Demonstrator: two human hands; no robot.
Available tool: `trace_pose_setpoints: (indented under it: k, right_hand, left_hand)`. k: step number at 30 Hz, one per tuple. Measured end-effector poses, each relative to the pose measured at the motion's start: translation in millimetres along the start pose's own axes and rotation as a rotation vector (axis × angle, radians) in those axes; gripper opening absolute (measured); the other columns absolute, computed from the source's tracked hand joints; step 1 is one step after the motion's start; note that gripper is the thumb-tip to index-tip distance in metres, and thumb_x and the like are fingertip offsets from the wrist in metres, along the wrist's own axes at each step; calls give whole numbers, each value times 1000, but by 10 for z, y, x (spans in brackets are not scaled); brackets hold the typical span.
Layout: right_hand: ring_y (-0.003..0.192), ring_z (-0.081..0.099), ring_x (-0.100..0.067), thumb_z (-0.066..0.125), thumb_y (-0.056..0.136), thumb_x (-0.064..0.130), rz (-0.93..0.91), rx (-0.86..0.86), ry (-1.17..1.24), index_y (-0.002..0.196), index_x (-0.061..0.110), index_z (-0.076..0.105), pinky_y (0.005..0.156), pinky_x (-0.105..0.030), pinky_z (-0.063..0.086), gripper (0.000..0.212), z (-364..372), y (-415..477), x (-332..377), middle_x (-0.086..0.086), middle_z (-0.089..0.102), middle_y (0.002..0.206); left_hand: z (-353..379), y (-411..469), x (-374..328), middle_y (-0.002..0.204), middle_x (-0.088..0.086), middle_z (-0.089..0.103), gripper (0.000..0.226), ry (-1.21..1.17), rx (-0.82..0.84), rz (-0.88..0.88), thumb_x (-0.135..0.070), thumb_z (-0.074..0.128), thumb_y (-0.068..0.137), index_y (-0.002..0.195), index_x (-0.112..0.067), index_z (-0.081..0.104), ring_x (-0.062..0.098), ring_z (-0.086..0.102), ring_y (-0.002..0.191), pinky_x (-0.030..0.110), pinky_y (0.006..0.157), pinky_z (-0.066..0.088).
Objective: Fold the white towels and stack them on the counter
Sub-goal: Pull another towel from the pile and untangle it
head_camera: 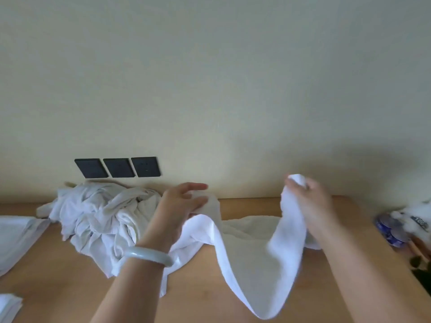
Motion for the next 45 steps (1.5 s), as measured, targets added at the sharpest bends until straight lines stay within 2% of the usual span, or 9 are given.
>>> trace_pose_setpoints:
  k: [4,7,11,18,23,27,32,41,45]
  right_hand:
    - [119,50,-7,52,98,12,-374,348,-209,138,16,49,87,-4,30,41,810,-578,418,6,55,124]
    - [102,46,13,52,98,11,-413,481,-283,133,19,50,81,3,29,36,945,-840,220,17,48,111]
    - [73,50,14,65,88,2,-539,105,-305,73,25,54,63,0,33,29,773,-962,80,22,41,69]
    - [65,48,-11,70,81,2,-745,-178,-486,86,14,69,59,-12,28,13,615,-995,201,4,47,79]
    - [70,40,-3,42,87,25,-924,2,-548,84,17,66,66,-9,26,25,783,-1108,262,8,42,84]
    - [78,49,-4,48,89,25,-947,-4,-509,102,16,70,72,-8,34,28,790,-1132,218,8,46,89]
    - [83,51,-7,29,104,41,-990,-65,-345,102,10,72,72,-15,42,53,772,-1195,231,4,55,87]
    - [89,55,-7,61,87,11,-1036,-1,-351,106,12,71,75,-15,45,21,811,-1204,54,7,55,95]
    - [95,48,0,54,94,19,-985,49,-322,106,14,70,84,-7,39,21,793,-1191,50,10,55,98]
  left_hand:
    - [474,-133,73,80,21,72,23,130,162,-3,1,69,82,100,-12,73,25,65,71,39,71,53]
    - [500,-212,183,77,12,73,35,163,216,-40,9,57,82,107,-12,69,26,69,73,39,76,55]
    - [513,-357,292,95,22,73,52,82,280,-122,19,55,80,119,-13,63,37,70,95,46,93,54]
    - [491,-356,169,75,16,72,40,152,178,-18,11,57,87,109,-20,66,23,68,69,39,76,59]
    - [435,-376,23,69,19,66,44,196,145,55,3,60,86,114,-31,62,23,66,65,45,79,59]
    - [407,-411,20,86,29,69,53,111,178,31,10,54,88,125,-28,59,33,71,85,39,86,59]
    - [446,-429,8,83,14,74,41,91,230,-11,11,55,89,119,-15,64,23,73,85,34,87,58]
    - [477,-399,124,99,22,72,34,100,268,-125,13,45,89,108,1,70,26,72,93,33,89,57]
    - [446,-392,122,99,30,70,23,-40,246,-175,0,50,95,100,7,71,34,71,95,34,85,59]
Point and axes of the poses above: each hand's wrist, its own y-axis towards the middle knuckle, its own z-axis out of the palm, x = y × z, the point moved 5 cm from there along y, towards the middle knuckle
